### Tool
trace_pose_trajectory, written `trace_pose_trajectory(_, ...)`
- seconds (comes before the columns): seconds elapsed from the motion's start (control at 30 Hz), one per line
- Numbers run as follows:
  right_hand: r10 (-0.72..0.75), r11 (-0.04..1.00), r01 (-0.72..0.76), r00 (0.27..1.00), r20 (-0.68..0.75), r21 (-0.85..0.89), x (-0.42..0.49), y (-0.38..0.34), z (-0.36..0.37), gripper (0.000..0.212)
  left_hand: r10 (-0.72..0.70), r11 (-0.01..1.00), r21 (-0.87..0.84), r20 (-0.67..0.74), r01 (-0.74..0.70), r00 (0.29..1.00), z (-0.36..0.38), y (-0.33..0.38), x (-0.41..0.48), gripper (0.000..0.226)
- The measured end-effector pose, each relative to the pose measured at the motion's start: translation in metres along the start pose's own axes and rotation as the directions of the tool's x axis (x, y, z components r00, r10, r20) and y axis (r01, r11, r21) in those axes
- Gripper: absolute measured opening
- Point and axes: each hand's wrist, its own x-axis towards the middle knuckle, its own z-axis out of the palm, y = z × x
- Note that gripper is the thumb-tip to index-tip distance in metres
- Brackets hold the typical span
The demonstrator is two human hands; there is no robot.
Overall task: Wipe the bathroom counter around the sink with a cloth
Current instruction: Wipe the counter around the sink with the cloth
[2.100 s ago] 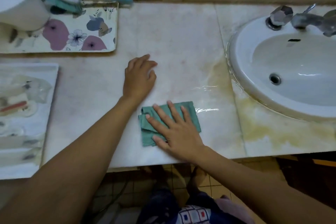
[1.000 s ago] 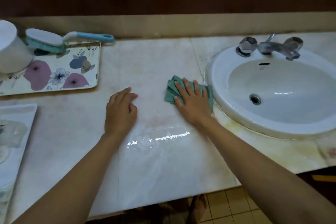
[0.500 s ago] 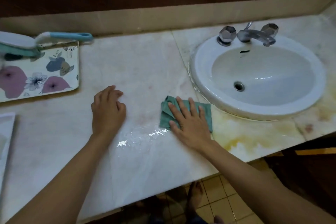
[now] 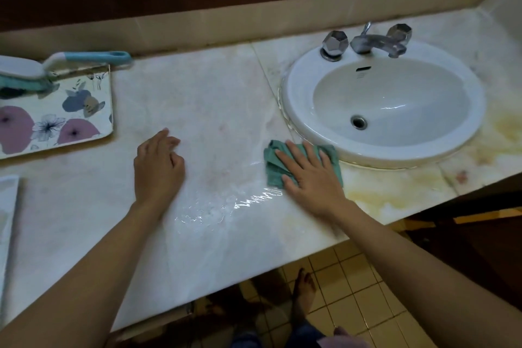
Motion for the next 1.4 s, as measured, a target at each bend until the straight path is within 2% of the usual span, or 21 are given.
trace_pose_trajectory(0.17,-0.060,0.997,0.062,0.997,0.038,-0.036,-0.057,0.042,0.003,0.057,-0.005,1.000,-0.008,-0.002,0.005,1.000,0.000,0.000,-0.001,0.035)
trace_pose_trajectory(0.27,0.024,1.000,-0.024,0.999,0.031,0.000,-0.052,0.033,0.002,0.058,-0.010,1.000,-0.010,-0.010,0.010,1.000,0.000,0.003,0.000,0.034)
trace_pose_trajectory(0.37,0.160,0.985,-0.161,0.987,0.018,0.064,-0.027,-0.001,0.005,0.058,-0.023,1.000,-0.019,-0.011,0.022,1.000,0.000,0.005,0.000,0.035)
trace_pose_trajectory(0.43,0.191,0.978,-0.192,0.981,0.030,0.081,-0.010,-0.030,0.006,0.059,-0.042,0.998,-0.035,-0.011,0.042,0.999,-0.001,0.005,-0.001,0.040)
trace_pose_trajectory(0.5,0.142,0.987,-0.143,0.990,0.021,0.075,-0.006,-0.055,0.010,0.059,-0.060,0.997,-0.052,-0.008,0.059,0.998,-0.001,0.006,-0.001,0.050)
trace_pose_trajectory(0.6,-0.038,0.998,0.038,0.999,-0.011,0.040,-0.031,-0.057,0.017,0.057,-0.113,0.991,-0.065,0.004,0.113,0.994,0.002,0.008,0.000,0.056)
trace_pose_trajectory(0.7,-0.188,0.982,0.188,0.982,-0.004,-0.034,-0.072,-0.016,0.022,0.056,-0.192,0.978,-0.074,0.041,0.195,0.981,0.005,0.020,-0.011,0.052)
trace_pose_trajectory(0.77,-0.207,0.976,0.206,0.978,-0.001,-0.075,-0.097,0.020,0.021,0.054,-0.214,0.971,-0.099,0.041,0.217,0.976,0.006,0.032,-0.028,0.043)
trace_pose_trajectory(0.87,-0.135,0.989,0.136,0.990,0.029,-0.053,-0.114,0.069,0.014,0.053,-0.054,0.988,-0.143,0.027,0.057,0.998,0.013,0.056,-0.060,0.039)
trace_pose_trajectory(0.97,-0.034,0.999,0.034,0.999,0.037,-0.004,-0.103,0.077,0.009,0.052,0.088,0.986,-0.146,0.081,-0.076,0.993,0.024,0.081,-0.076,0.042)
trace_pose_trajectory(1.07,0.004,1.000,-0.006,0.999,0.040,0.030,-0.074,0.056,0.004,0.056,0.080,0.995,-0.070,0.126,-0.072,0.989,0.034,0.090,-0.075,0.046)
trace_pose_trajectory(1.17,-0.049,0.998,0.047,0.998,0.036,0.045,-0.039,0.021,0.002,0.058,0.068,0.998,-0.003,0.125,-0.068,0.990,0.041,0.087,-0.077,0.047)
trace_pose_trajectory(1.3,-0.100,0.994,0.100,0.995,0.003,0.031,-0.014,-0.026,0.009,0.055,0.061,0.998,-0.014,0.106,-0.060,0.992,0.043,0.084,-0.077,0.041)
trace_pose_trajectory(1.4,-0.173,0.985,0.174,0.985,-0.023,0.018,-0.027,-0.020,0.011,0.053,0.070,0.997,-0.039,0.089,-0.067,0.994,0.044,0.082,-0.076,0.040)
